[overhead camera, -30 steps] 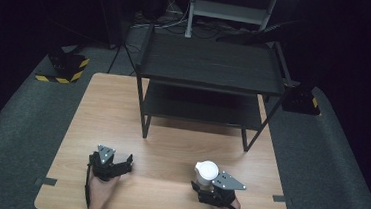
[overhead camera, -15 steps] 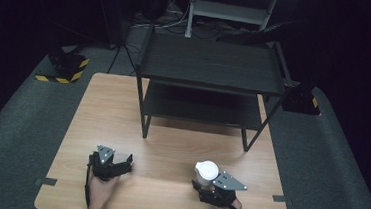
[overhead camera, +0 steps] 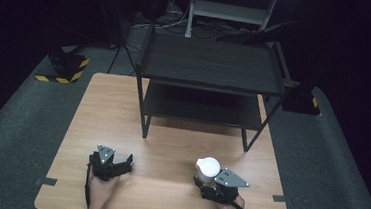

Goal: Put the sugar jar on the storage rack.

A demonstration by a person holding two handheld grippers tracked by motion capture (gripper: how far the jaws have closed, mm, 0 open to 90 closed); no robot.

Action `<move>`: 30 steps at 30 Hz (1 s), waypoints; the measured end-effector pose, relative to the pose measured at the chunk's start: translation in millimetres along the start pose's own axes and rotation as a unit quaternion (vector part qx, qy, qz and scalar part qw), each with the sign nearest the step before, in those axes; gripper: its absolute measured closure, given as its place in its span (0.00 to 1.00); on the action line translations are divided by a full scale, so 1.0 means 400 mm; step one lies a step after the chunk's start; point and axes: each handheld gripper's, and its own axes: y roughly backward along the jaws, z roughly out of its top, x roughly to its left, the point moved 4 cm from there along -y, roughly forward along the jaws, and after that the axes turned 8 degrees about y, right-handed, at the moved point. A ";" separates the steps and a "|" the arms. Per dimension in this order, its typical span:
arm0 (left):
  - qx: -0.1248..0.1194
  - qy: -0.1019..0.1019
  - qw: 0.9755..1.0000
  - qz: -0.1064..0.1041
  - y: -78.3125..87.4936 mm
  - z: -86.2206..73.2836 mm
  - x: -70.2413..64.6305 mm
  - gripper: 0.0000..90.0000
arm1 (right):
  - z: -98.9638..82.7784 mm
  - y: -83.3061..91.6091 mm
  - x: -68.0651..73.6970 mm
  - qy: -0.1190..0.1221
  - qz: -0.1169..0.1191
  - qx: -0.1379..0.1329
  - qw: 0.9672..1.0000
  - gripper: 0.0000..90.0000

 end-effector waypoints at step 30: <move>0.001 0.000 1.000 -0.001 -0.001 0.001 0.001 0.02 | 0.256 -0.014 -0.183 0.003 -0.010 -0.022 1.000 0.34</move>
